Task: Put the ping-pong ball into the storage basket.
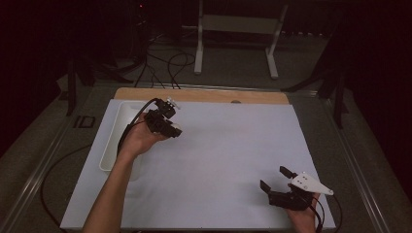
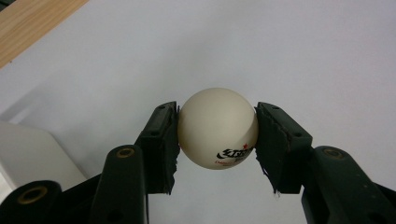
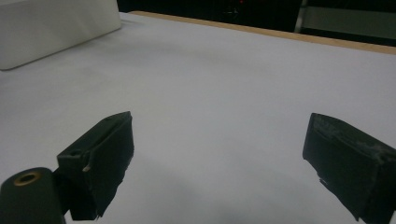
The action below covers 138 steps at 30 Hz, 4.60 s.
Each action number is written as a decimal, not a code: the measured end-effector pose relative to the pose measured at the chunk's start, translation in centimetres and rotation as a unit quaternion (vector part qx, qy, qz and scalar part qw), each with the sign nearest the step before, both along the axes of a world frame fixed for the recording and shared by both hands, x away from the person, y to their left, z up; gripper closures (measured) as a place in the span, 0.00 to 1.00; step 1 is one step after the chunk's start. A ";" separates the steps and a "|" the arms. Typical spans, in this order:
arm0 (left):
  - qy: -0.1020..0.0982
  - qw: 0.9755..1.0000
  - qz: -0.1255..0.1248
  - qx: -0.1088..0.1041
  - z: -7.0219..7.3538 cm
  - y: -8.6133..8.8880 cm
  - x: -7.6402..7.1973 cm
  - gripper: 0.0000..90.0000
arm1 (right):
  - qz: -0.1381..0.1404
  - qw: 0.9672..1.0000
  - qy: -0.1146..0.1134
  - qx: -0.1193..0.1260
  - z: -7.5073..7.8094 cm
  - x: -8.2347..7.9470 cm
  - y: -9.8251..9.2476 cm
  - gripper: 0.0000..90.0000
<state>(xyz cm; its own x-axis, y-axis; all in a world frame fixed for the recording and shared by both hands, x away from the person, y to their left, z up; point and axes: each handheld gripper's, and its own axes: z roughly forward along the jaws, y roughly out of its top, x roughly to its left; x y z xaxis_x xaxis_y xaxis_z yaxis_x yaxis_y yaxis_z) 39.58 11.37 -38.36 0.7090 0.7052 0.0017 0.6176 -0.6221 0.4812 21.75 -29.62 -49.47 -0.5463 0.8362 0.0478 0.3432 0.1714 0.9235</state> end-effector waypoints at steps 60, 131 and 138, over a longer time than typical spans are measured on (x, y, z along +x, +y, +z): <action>-0.022 1.000 0.022 0.000 0.8 2.4 -0.4 0.57 | 0.000 1.000 0.000 0.000 0.0 0.0 0.1 0.09; -0.036 0.998 0.060 -0.006 1.9 6.2 -0.6 0.57 | 0.000 1.000 0.000 0.001 0.0 0.0 0.0 0.09; -0.034 0.997 0.063 -0.004 1.9 6.6 -0.6 0.57 | 0.000 1.000 0.000 0.001 0.0 0.0 0.0 0.09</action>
